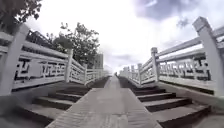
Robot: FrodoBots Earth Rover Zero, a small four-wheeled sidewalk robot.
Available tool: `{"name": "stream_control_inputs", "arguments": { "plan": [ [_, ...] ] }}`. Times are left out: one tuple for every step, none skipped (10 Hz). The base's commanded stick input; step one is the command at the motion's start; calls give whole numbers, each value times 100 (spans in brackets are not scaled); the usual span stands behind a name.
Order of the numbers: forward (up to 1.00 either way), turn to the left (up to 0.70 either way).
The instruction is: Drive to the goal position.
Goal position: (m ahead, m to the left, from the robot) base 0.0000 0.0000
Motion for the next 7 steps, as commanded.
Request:
{"name": "stream_control_inputs", "arguments": {
  "plan": [
    [70,0],
    [70,0],
    [70,0],
    [70,0],
    [70,0],
    [70,0],
    [70,0]
  ]
}}
